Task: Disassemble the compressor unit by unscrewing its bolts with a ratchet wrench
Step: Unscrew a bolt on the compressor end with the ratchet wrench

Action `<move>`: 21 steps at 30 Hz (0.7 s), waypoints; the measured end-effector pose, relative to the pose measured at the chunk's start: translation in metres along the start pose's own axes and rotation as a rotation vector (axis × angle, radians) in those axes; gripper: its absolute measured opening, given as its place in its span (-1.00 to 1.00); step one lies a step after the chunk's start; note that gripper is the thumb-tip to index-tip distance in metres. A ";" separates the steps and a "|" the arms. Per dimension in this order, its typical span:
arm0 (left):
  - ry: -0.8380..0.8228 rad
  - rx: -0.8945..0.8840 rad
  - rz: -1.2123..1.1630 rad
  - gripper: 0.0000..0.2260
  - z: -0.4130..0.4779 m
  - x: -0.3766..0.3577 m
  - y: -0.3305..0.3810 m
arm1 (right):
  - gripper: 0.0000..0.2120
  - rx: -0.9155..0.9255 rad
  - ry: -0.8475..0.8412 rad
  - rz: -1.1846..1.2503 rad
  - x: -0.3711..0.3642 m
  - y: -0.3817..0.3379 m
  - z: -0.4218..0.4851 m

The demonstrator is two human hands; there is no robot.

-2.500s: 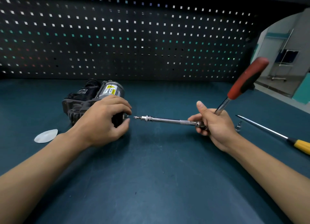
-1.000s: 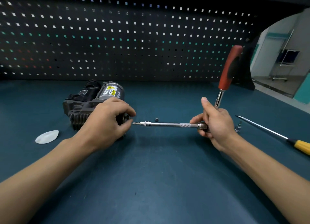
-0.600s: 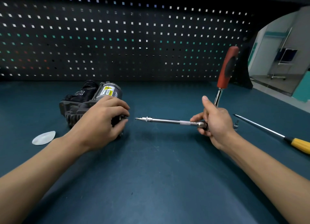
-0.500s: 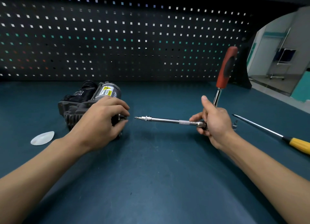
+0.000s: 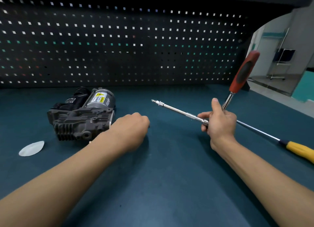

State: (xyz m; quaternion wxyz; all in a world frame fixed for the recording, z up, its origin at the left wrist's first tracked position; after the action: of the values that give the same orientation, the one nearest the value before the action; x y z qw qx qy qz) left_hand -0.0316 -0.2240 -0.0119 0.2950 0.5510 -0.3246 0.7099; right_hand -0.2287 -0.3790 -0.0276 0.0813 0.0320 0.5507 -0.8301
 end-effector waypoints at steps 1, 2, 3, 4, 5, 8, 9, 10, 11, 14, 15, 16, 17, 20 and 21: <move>-0.037 -0.004 0.021 -0.80 0.005 -0.002 0.003 | -0.35 0.008 0.011 0.010 0.001 -0.001 0.001; -0.048 -0.007 0.041 -0.86 0.012 -0.003 0.004 | -0.35 0.011 0.020 0.028 0.001 -0.002 0.001; -0.052 -0.014 0.062 -0.95 0.018 -0.003 0.004 | -0.35 0.014 0.029 0.051 0.001 -0.002 0.002; -0.066 -0.024 0.065 -0.93 0.024 -0.005 0.005 | -0.35 0.016 0.038 0.074 0.001 -0.003 0.003; -0.096 -0.036 0.038 -0.84 0.030 -0.007 0.005 | -0.35 0.018 0.045 0.095 0.001 -0.003 0.004; -0.180 -0.071 -0.116 -0.73 0.040 -0.007 0.008 | -0.35 0.021 0.041 0.115 0.001 -0.001 0.006; -0.198 -0.075 -0.143 -0.74 0.042 -0.007 0.009 | -0.35 0.021 0.029 0.106 0.000 0.000 0.005; -0.204 -0.075 -0.157 -0.74 0.045 -0.008 0.010 | -0.35 0.019 0.018 0.096 -0.002 0.001 0.005; -0.207 -0.058 -0.166 -0.71 0.048 -0.009 0.010 | -0.36 0.017 0.012 0.089 -0.002 0.002 0.004; -0.175 0.105 -0.216 -0.47 0.055 -0.016 -0.002 | -0.36 0.017 0.015 0.086 -0.002 0.002 0.003; -0.150 0.175 -0.219 -0.39 0.057 -0.018 -0.008 | -0.35 0.018 0.019 0.087 -0.003 0.003 0.004; -0.129 0.240 -0.212 -0.32 0.057 -0.020 -0.014 | -0.35 0.017 0.023 0.089 -0.003 0.002 0.004; -0.123 0.299 -0.208 -0.28 0.057 -0.024 -0.018 | -0.35 0.015 0.027 0.092 -0.003 0.002 0.004; -0.157 0.382 -0.229 -0.29 0.055 -0.039 -0.019 | -0.40 -0.004 0.052 0.111 -0.002 0.004 0.004; -0.160 0.377 -0.244 -0.34 0.055 -0.042 -0.016 | -0.43 -0.011 0.059 0.111 -0.001 0.004 0.004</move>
State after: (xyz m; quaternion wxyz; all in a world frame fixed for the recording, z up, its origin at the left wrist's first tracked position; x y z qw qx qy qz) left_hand 0.0228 -0.2600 -0.0401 0.2439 0.6860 -0.1397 0.6712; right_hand -0.2264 -0.3837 -0.0297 0.1114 0.0865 0.5547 -0.8200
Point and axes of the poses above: each hand's wrist, its own z-axis towards the middle knuckle, its own x-axis out of the back of the hand, y = z × x, the point moved 8 cm from there along z, towards the middle knuckle, and after that the axes turned 15 degrees about x, right-handed, at the moved point
